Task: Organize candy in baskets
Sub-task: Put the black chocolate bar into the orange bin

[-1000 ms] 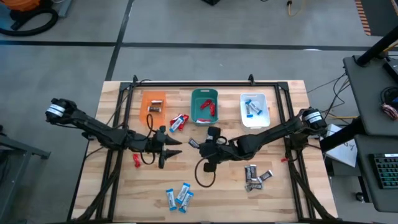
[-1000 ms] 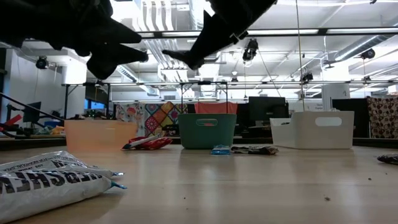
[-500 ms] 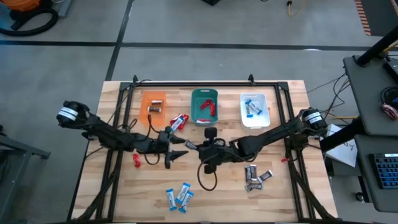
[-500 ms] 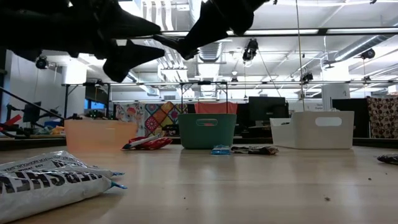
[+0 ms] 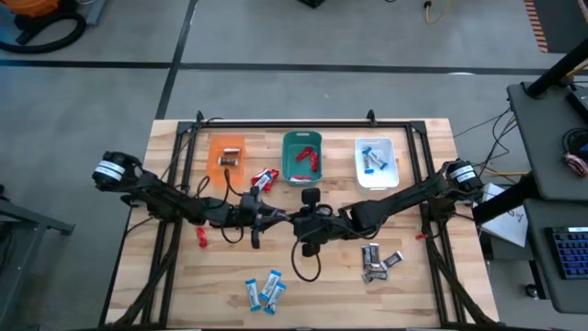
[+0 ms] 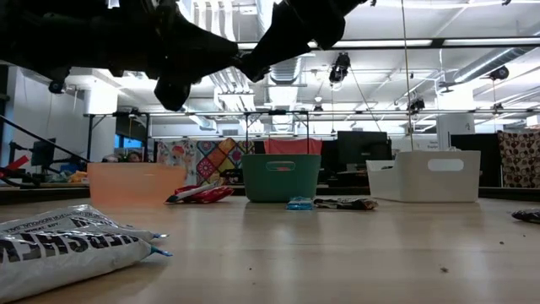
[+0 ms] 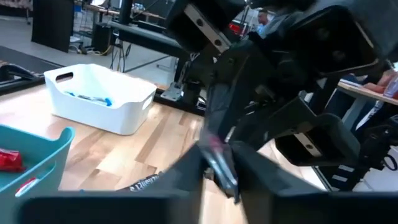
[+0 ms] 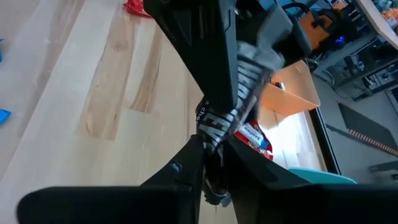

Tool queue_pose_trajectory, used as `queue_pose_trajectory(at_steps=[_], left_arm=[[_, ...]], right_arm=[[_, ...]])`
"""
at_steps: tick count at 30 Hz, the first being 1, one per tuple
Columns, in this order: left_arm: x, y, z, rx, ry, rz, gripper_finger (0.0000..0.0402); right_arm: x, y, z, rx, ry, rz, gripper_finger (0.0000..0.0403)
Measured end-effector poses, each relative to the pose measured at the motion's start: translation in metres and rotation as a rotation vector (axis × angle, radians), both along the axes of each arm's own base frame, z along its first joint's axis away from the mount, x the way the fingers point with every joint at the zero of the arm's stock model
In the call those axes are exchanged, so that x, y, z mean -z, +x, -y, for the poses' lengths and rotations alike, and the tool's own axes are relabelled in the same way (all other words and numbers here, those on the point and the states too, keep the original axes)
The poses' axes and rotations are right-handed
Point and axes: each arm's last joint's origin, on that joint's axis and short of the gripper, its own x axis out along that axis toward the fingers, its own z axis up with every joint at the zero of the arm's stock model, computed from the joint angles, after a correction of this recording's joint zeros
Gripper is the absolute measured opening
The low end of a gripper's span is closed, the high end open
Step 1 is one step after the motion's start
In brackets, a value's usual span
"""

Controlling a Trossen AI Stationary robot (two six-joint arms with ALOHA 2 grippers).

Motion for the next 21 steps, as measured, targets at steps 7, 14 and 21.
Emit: queue_pose_trajectory(at_steps=[7, 14, 21], left_arm=[[-0.003, -0.001, -0.002, -0.006, 0.009, 0.008, 0.0026], [-0.008, -0.004, -0.014, -0.05, 0.047, -0.028, 0.0008], [-0.02, -0.022, -0.043, -0.196, 0.086, -0.186, 0.0007]], right_arm=[[0.0, 0.001, 0.003, 0.042, 0.05, 0.013, 0.0095], [0.002, 0.002, 0.022, 0.164, 0.153, 0.009, 0.0141], [0.001, 0.003, 0.048, 0.303, 0.217, -0.022, 0.017]])
